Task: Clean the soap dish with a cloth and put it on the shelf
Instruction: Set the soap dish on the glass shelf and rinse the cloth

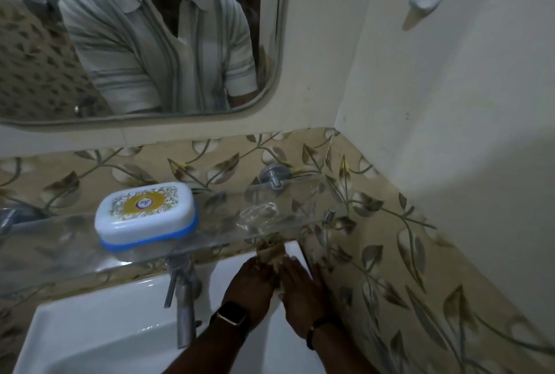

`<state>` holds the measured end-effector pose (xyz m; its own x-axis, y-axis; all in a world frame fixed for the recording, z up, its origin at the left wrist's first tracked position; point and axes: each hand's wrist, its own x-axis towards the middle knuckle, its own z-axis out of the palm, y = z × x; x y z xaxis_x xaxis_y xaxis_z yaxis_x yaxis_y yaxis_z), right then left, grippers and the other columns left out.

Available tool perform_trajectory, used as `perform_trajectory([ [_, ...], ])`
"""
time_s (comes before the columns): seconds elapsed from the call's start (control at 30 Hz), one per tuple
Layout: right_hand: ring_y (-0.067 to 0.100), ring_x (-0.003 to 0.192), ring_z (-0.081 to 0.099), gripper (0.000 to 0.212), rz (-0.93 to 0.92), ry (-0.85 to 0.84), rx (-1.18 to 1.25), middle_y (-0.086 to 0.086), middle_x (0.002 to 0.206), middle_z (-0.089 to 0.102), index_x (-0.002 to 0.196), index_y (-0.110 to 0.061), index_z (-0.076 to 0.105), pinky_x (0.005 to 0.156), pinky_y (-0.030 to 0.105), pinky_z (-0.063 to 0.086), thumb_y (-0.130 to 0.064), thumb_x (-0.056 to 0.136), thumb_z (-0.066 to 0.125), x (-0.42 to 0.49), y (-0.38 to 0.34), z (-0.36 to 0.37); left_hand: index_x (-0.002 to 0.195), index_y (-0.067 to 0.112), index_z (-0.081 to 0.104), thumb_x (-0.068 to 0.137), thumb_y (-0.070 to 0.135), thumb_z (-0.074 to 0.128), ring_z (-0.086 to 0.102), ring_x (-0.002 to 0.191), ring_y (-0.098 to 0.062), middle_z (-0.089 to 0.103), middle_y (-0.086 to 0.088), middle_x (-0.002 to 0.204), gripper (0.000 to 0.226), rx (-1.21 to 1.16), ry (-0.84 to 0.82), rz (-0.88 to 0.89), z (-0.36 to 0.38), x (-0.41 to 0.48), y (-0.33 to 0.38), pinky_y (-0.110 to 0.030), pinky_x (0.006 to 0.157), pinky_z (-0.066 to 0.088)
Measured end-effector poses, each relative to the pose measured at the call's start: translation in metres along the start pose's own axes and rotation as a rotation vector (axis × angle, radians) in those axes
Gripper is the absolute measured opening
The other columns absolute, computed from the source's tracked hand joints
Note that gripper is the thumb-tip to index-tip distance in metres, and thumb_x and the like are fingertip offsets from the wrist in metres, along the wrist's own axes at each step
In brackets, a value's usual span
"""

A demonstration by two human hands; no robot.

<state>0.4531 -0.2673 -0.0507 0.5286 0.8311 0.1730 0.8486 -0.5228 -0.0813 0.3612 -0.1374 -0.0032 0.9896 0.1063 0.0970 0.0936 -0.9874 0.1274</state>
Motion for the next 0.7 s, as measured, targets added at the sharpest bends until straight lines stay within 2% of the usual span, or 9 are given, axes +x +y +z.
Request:
perform_trajectory([
  [0.07,0.023,0.138,0.051,0.054,0.003,0.052,-0.036,-0.002,0.149,0.053,0.136,-0.017,0.063,0.119,0.047,0.018,-0.006,0.087,0.042,0.004,0.006,-0.002,0.074,0.026,0.079,0.041,0.013,0.091,0.074,0.072,-0.016,0.078,0.007,0.077,0.038,-0.015,0.041,0.029,-0.004,0.004,0.001,-0.023,0.073,0.059],
  [0.13,0.015,0.121,0.066,0.042,-0.010,0.018,0.000,-0.012,0.126,0.071,0.111,-0.026,0.078,0.105,0.041,0.030,-0.012,0.075,0.061,0.004,0.007,-0.008,0.066,0.030,0.076,0.038,0.015,0.089,0.071,0.064,-0.011,0.074,0.012,0.068,0.034,-0.011,0.030,0.036,-0.006,0.006,0.003,-0.017,0.066,0.056],
  [0.23,0.014,0.117,0.068,0.043,0.046,-0.011,0.048,-0.018,0.116,0.074,0.101,-0.031,0.080,0.103,0.040,0.033,-0.016,0.061,0.081,0.003,0.007,-0.018,0.072,0.032,0.076,0.042,0.014,0.077,0.069,0.060,-0.010,0.074,0.013,0.068,0.035,-0.037,0.006,0.002,-0.010,0.006,0.006,-0.016,0.062,0.054],
  [0.3,0.016,0.111,0.071,0.043,0.082,0.029,0.073,-0.016,0.108,0.076,0.099,-0.030,0.079,0.101,0.039,0.044,-0.013,0.060,0.077,-0.004,0.007,-0.020,0.088,0.031,0.078,0.048,0.012,0.074,0.071,0.064,-0.013,0.077,0.010,0.078,0.045,-0.022,-0.003,-0.059,-0.013,0.004,0.008,-0.018,0.064,0.054],
  [0.37,0.018,0.096,0.073,0.041,0.101,0.091,0.122,-0.011,0.101,0.075,0.099,-0.027,0.077,0.088,0.037,0.057,-0.011,0.062,0.073,-0.010,0.002,-0.027,0.117,0.022,0.071,0.069,0.007,0.060,0.070,0.088,-0.024,0.076,-0.001,0.104,0.051,-0.037,-0.016,-0.113,-0.015,0.000,0.010,-0.028,0.081,0.053],
  [0.43,0.019,0.087,0.072,0.035,0.138,0.167,0.204,-0.005,0.099,0.074,0.102,-0.022,0.075,0.077,0.035,0.060,-0.009,0.070,0.069,-0.013,-0.003,-0.034,0.129,0.017,0.061,0.078,0.006,0.046,0.066,0.102,-0.029,0.070,-0.007,0.118,0.054,-0.052,0.029,-0.143,-0.012,-0.003,0.010,-0.035,0.087,0.049],
  [0.5,0.019,0.089,0.070,0.032,0.183,0.251,0.294,-0.003,0.104,0.072,0.109,-0.021,0.072,0.079,0.032,0.059,-0.007,0.080,0.066,-0.017,-0.011,-0.042,0.127,0.015,0.060,0.082,0.007,0.044,0.064,0.103,-0.028,0.068,-0.006,0.116,0.049,-0.106,0.093,-0.165,-0.020,-0.008,0.014,-0.033,0.082,0.047],
  [0.63,0.028,0.100,0.071,0.030,0.253,0.427,0.366,0.006,0.111,0.074,0.114,-0.014,0.073,0.088,0.043,0.059,-0.005,0.085,0.070,-0.023,-0.036,-0.066,0.105,0.015,0.057,0.087,0.006,0.042,0.059,0.099,-0.025,0.063,-0.005,0.107,0.026,-0.224,0.174,-0.199,-0.045,-0.025,0.020,-0.029,0.066,0.033],
  [0.7,0.031,0.098,0.071,0.029,0.239,0.504,0.375,0.010,0.110,0.074,0.113,-0.009,0.073,0.086,0.046,0.059,-0.011,0.088,0.059,-0.025,-0.051,-0.080,0.101,0.013,0.057,0.089,0.006,0.043,0.058,0.097,-0.026,0.062,-0.007,0.105,0.020,-0.285,0.224,-0.224,-0.059,-0.040,0.023,-0.030,0.066,0.033],
])
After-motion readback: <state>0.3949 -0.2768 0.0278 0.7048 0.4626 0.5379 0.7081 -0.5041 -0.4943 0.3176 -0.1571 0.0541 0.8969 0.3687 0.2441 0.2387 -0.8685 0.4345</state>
